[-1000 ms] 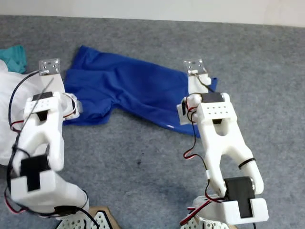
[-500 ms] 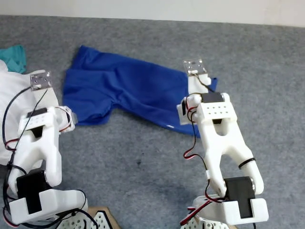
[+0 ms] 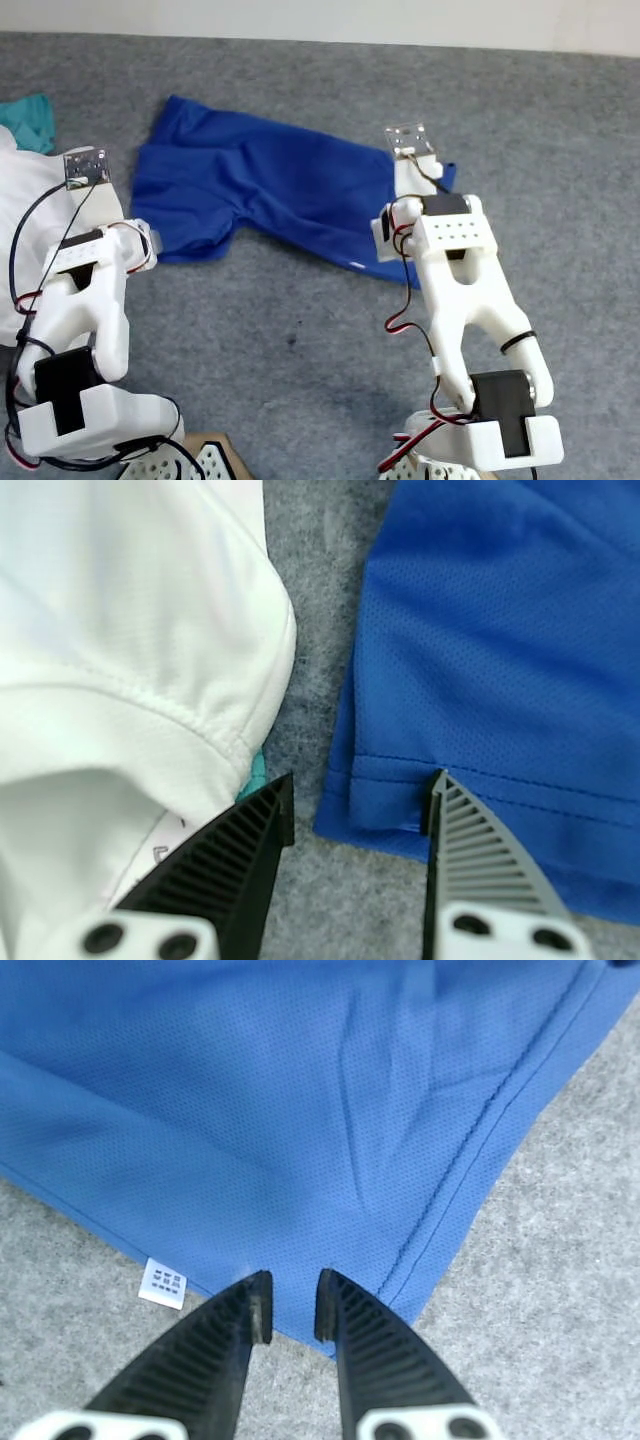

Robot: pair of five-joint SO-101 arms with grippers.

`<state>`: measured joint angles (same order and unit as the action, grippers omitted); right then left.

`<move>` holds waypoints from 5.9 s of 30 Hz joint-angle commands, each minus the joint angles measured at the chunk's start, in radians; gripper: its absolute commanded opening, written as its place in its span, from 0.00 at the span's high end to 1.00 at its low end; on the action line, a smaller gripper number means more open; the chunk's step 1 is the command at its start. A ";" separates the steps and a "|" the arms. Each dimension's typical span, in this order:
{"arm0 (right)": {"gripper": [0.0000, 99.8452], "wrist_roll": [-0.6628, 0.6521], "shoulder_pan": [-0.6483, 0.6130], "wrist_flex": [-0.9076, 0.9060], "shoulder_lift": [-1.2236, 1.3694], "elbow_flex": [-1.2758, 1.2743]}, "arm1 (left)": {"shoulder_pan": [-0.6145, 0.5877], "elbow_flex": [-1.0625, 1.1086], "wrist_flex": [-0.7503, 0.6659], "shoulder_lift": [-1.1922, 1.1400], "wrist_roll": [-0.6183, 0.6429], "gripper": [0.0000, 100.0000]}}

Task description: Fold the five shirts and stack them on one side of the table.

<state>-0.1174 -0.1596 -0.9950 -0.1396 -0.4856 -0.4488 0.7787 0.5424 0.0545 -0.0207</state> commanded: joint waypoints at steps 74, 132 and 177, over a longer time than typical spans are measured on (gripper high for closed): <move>0.91 -0.011 -0.007 0.193 -0.062 -0.196 | 0.323 -0.341 -0.218 -0.050 0.588 0.98; 0.99 0.104 -0.398 0.374 -0.030 0.016 | 0.148 -1.721 1.191 -0.615 0.588 0.48; 0.99 0.126 -0.489 0.278 0.768 0.929 | 0.186 -1.412 0.996 -0.622 0.397 0.99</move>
<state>0.0008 -0.6859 -0.7127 0.6506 0.3936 -0.3168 -0.6299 1.5781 -0.6360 0.3859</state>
